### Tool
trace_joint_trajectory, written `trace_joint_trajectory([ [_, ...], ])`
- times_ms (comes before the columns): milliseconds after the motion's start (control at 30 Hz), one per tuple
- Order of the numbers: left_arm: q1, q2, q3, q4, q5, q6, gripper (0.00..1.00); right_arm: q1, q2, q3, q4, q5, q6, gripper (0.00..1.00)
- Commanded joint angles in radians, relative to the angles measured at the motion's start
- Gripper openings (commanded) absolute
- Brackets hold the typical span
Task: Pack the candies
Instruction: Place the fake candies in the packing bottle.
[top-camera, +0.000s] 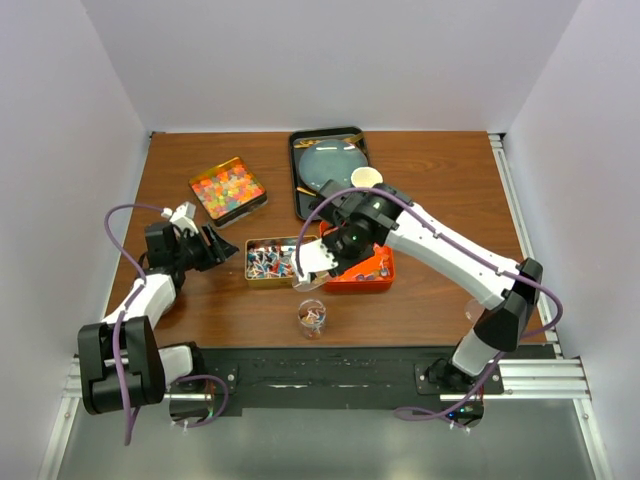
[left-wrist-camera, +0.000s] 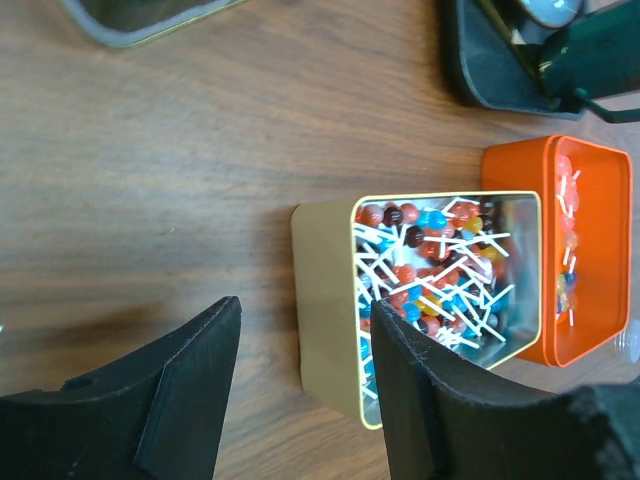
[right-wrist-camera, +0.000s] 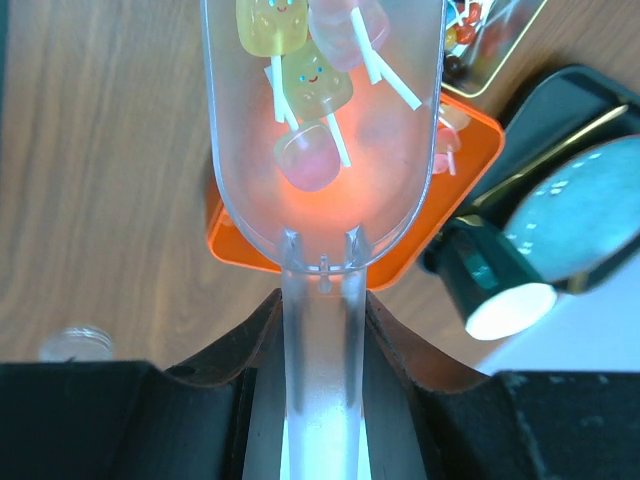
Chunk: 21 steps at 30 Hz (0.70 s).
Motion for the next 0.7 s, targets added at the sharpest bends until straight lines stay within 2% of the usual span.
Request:
trace_joint_trajectory([
  [0, 0.009, -0.022, -0.013, 0.037, -0.036, -0.033, 0.59, 0.051, -0.051, 0.003, -0.248, 0.135, -0.054, 0.0],
  [233, 0.01, -0.013, 0.003, 0.03, -0.037, -0.041, 0.59, 0.122, -0.1, -0.083, -0.248, 0.26, -0.123, 0.0],
  [667, 0.01, -0.007, 0.0, 0.03, -0.037, -0.047, 0.59, 0.185, -0.096, -0.086, -0.25, 0.381, -0.186, 0.0],
])
